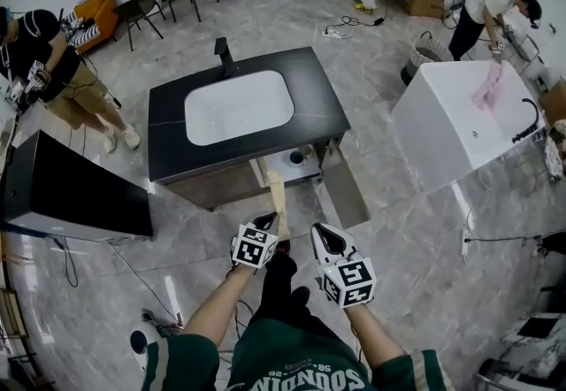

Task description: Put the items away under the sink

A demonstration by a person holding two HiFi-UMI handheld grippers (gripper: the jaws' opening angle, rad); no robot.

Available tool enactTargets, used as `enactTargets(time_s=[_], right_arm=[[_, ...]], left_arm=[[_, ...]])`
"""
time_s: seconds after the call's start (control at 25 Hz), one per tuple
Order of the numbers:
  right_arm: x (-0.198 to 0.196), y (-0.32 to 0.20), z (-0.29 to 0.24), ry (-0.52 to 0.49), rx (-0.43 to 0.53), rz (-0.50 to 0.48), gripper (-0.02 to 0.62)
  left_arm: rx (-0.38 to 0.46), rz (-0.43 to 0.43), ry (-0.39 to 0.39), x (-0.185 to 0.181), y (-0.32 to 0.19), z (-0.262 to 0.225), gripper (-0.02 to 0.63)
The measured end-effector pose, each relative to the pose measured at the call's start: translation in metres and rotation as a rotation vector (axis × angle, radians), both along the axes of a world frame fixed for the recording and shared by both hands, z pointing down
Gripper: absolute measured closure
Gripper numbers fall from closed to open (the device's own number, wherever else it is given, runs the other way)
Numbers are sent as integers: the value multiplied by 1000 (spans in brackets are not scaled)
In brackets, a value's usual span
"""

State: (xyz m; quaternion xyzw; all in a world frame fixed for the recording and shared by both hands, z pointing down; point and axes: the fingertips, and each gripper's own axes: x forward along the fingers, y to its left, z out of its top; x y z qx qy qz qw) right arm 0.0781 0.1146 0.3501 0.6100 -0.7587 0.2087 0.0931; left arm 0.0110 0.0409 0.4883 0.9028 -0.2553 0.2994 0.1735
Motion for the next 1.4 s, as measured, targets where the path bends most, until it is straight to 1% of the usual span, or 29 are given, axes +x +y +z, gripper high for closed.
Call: enactTargets(time_s=[0.2, 0.32, 0.4, 0.48, 0.56, 0.72, 0.84, 1.0, 1.16, 1.4], right_arm=[[1, -33, 25, 12, -6, -31, 552], [8, -55, 56, 29, -8, -54, 552], [15, -74, 80, 49, -3, -77, 552], [23, -93, 106, 65, -3, -89, 552], [30, -105, 132, 67, -11, -92, 552], [44, -134, 174, 70, 21, -106, 552], [49, -146, 221, 69, 32, -116, 552], [58, -164, 292, 55, 43, -104, 552], [65, -187, 363, 65, 89, -120, 552], [74, -211, 457, 58, 135, -112, 552]], left_arm=[[-23, 57, -29, 10, -13, 53, 595], [-56, 67, -34, 20, -27, 83, 595], [-49, 71, -46, 28, -47, 112, 595], [-43, 74, -48, 36, -68, 139, 595], [-53, 70, -42, 42, -78, 164, 595], [-37, 33, -17, 58, -113, 207, 595], [-35, 12, -1, 67, -127, 256, 595], [-18, -3, 16, 78, -151, 318, 595], [38, 27, -2, 93, -180, 366, 595], [68, 25, 37, 115, -217, 439, 595]])
